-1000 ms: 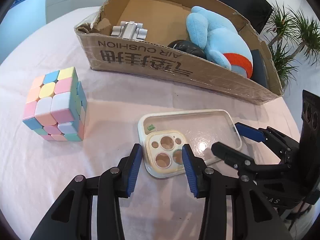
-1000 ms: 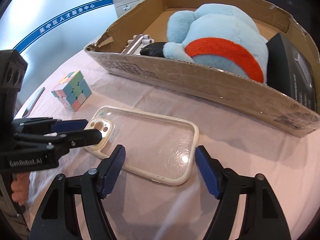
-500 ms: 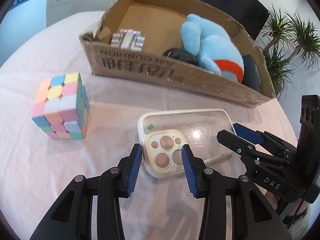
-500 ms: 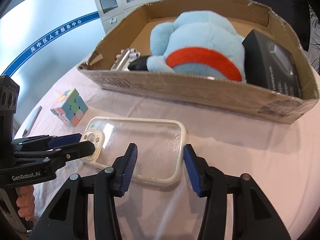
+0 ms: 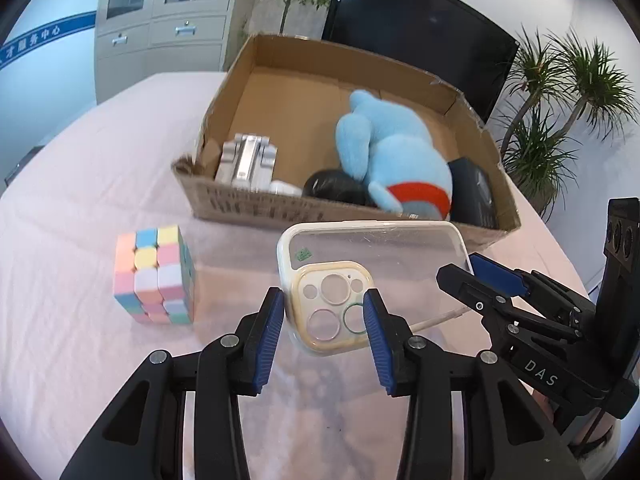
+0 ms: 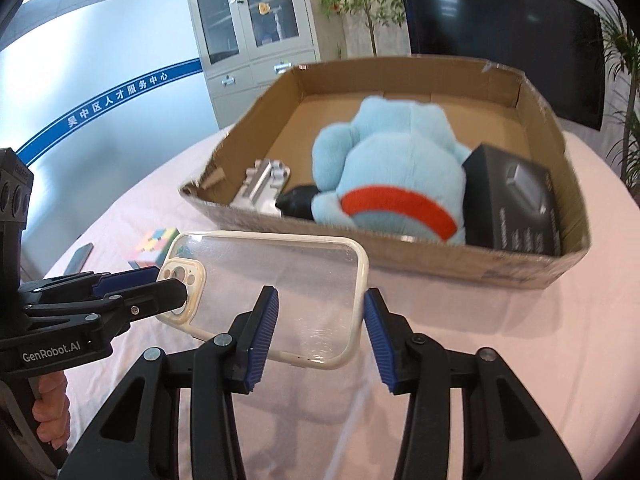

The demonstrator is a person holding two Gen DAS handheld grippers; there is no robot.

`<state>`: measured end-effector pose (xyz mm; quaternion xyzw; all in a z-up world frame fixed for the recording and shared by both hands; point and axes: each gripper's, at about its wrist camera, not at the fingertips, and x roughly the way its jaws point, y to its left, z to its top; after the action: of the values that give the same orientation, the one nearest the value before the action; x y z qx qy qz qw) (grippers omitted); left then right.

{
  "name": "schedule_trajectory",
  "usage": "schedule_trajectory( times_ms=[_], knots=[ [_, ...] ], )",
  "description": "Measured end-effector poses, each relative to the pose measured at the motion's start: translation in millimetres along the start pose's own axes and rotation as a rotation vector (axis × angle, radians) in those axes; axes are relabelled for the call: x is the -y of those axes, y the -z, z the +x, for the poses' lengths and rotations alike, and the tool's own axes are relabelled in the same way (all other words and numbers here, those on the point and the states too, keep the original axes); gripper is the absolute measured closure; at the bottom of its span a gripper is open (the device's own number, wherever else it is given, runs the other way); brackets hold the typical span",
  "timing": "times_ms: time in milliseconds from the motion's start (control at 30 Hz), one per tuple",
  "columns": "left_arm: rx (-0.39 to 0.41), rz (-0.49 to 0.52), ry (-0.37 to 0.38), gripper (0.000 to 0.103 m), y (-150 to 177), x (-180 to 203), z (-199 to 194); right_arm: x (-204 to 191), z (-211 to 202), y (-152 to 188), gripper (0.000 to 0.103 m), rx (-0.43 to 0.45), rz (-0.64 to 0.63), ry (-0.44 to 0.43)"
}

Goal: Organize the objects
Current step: 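Lift the phone case and carry it over the box with the left gripper, then open the left gripper to drop the phone case into the box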

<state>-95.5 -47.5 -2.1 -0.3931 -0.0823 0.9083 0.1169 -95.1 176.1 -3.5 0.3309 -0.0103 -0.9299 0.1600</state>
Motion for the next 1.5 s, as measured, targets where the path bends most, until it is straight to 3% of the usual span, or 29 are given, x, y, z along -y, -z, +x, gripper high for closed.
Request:
schedule_trajectory(
  times_ms=[567, 1000, 1233, 1500],
  knots=[
    [0.096, 0.044, 0.032, 0.065, -55.8, 5.7, -20.7, 1.3, -16.5, -52.4, 0.061, 0.116, -0.037, 0.044],
    [0.164, 0.083, 0.071, 0.065, -151.1, 27.9, 3.0, 36.6, -3.3, -132.1, 0.061, 0.203, -0.029, 0.104],
    [0.151, 0.125, 0.086, 0.064, -213.4, 58.0, 50.8, 74.3, 16.7, -166.8, 0.061, 0.215, -0.009, 0.163],
    [0.099, 0.212, 0.086, 0.064, -257.6, 118.2, 126.4, 152.9, 57.7, -176.6, 0.061, 0.136, 0.085, 0.228]
  ],
)
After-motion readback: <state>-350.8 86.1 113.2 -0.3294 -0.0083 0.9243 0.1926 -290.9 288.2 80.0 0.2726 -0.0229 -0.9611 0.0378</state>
